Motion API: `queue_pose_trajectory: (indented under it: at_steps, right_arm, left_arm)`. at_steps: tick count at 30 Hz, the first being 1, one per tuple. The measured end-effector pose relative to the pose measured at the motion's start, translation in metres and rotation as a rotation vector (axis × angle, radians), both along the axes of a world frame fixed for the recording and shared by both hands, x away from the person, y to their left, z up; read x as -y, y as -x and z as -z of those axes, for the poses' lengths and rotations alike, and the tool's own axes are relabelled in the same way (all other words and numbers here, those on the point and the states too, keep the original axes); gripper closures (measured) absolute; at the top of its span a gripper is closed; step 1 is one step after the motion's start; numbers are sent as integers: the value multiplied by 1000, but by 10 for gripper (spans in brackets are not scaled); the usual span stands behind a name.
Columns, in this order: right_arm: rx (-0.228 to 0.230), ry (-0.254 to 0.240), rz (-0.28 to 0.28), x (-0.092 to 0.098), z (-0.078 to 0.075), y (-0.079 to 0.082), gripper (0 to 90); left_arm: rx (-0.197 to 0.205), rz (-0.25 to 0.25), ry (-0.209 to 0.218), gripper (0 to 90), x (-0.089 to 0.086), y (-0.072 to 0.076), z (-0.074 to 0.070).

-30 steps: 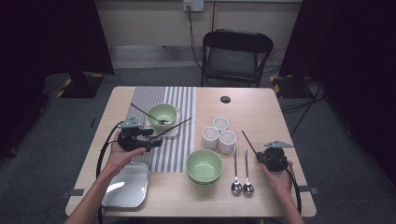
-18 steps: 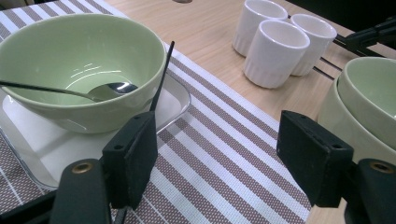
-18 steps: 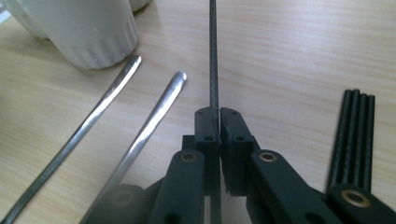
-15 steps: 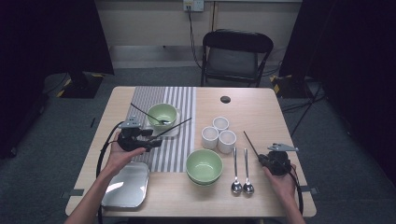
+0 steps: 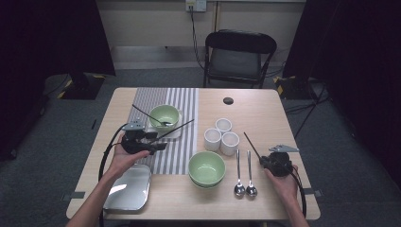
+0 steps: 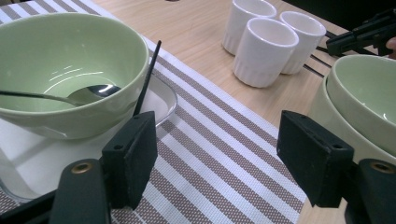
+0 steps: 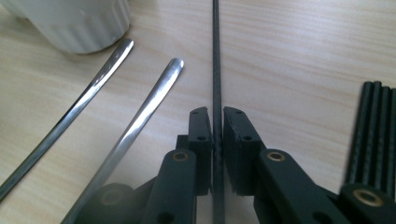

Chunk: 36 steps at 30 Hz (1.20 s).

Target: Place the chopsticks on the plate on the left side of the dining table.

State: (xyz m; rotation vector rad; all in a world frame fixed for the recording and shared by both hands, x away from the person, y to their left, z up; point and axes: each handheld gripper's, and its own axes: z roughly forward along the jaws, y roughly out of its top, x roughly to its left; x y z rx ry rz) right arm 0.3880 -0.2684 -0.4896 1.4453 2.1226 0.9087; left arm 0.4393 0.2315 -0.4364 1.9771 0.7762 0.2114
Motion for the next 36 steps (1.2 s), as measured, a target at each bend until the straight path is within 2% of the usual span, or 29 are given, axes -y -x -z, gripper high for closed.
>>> queue_pose_trajectory:
  at_steps: [2, 8, 15, 21, 28, 36]
  right_arm:
    - [2, 3, -15, 1, 0, 3, 853]
    - [-2, 2, -9, 0, 0, 3, 861]
    - [6, 17, -10, -4, -1, 1, 866]
    - [21, 4, -5, -2, -7, 7, 866]
    - [-13, 35, 20, 2, -3, 14, 864]
    - [2, 40, 20, 1, -1, 10, 821]
  left_arm:
    - [-2, 3, -7, 288, 2, 0, 0]
    - [0, 18, -3, 288, 8, 3, -1]
    - [1, 22, -32, 286, 9, 3, 0]
    - [-7, 15, -16, 286, 7, 3, 0]
    - [0, 9, -38, 286, 5, 1, 0]
    - [-5, 8, -34, 286, 5, 1, 0]
